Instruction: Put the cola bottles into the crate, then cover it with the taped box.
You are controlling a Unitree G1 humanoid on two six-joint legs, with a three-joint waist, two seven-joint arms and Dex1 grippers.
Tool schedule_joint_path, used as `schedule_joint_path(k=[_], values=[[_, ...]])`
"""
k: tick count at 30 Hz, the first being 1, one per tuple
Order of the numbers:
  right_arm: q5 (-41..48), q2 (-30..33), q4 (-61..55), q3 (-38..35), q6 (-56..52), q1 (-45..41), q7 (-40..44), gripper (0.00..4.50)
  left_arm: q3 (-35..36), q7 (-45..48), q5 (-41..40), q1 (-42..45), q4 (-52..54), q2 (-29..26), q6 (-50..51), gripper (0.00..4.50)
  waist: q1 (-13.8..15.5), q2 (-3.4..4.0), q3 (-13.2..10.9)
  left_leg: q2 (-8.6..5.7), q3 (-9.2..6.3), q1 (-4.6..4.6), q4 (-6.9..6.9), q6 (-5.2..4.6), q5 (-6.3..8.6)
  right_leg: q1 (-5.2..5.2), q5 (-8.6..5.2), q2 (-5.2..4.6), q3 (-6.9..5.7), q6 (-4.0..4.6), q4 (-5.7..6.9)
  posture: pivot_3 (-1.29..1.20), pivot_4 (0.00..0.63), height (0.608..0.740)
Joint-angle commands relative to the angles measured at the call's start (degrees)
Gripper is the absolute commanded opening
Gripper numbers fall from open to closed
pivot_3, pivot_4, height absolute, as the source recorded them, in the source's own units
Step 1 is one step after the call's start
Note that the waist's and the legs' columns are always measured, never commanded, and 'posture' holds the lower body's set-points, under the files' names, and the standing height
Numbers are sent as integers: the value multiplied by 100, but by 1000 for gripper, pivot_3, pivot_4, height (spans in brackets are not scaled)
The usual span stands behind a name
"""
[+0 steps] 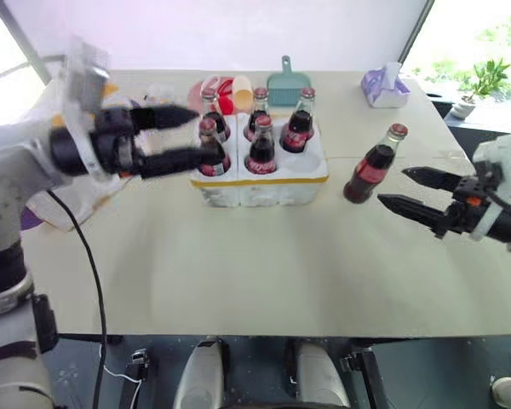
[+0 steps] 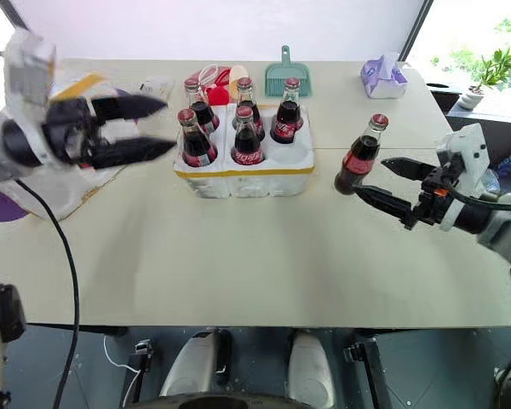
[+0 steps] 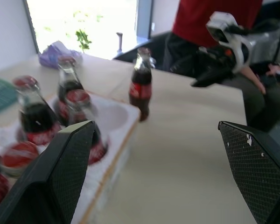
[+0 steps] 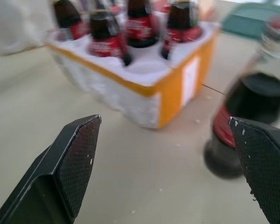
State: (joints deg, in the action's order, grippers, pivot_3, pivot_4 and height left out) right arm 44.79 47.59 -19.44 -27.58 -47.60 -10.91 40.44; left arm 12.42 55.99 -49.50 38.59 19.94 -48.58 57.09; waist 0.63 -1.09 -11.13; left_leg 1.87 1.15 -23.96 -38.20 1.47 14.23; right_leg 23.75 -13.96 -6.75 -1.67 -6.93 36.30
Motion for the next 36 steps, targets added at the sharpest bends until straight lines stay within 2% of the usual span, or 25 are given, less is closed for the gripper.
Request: schedule_joint_path(k=[1,4,9,27,28,29,31,36], values=[[-294,-506,110,-16,155,-151,-917,4500,-474,-164,416,-325,340,95,-410,4426,3,0,-2,0,1,12,2,0,0,-10,-1,0,0,1,-3,0,150,736],[-709,-871,534,266,472,-352,-1243,4500,-685,-420,524,-383,412,408,-576,4426,16,-1,-2,-1,-2,13,1,0,0,-17,0,1,-1,1,-8,0,150,736],[-1075,-1064,1156,592,860,-695,-1284,4500,-789,-690,594,-335,401,701,-689,4426,-2,0,-3,-2,-2,14,7,-3,2,-17,-1,1,-1,1,-13,0,150,736],[-2033,-1622,3653,1405,2218,-2218,-918,4500,-957,-955,748,-139,181,896,-805,4426,-7,1,-3,-2,-1,15,8,-3,2,-18,-1,1,-2,0,-15,0,150,736],[-2044,-1647,3727,1405,2290,-2256,-876,3967,-958,-961,757,-113,163,908,-802,4500,-6,1,-3,-2,-1,15,8,-3,2,-18,0,1,-1,0,-15,0,150,736],[-2039,-1666,3752,1391,2332,-2285,-847,3746,-957,-966,761,-95,152,914,-796,4500,-6,1,-3,-2,-1,15,8,-3,2,-18,-1,1,-2,0,-15,0,150,736],[-1991,-1668,3674,1323,2339,-2309,-827,2810,-941,-974,759,-94,167,915,-780,4500,-14,1,-3,-2,-1,15,10,-3,2,-18,-1,1,-2,0,-16,0,150,736],[-1688,-1480,2880,1063,2092,-2346,-761,2852,-857,-1010,726,-188,261,876,-751,4500,-14,12,-10,-1,-1,13,11,-3,2,-16,0,1,-1,0,-17,0,150,736]])
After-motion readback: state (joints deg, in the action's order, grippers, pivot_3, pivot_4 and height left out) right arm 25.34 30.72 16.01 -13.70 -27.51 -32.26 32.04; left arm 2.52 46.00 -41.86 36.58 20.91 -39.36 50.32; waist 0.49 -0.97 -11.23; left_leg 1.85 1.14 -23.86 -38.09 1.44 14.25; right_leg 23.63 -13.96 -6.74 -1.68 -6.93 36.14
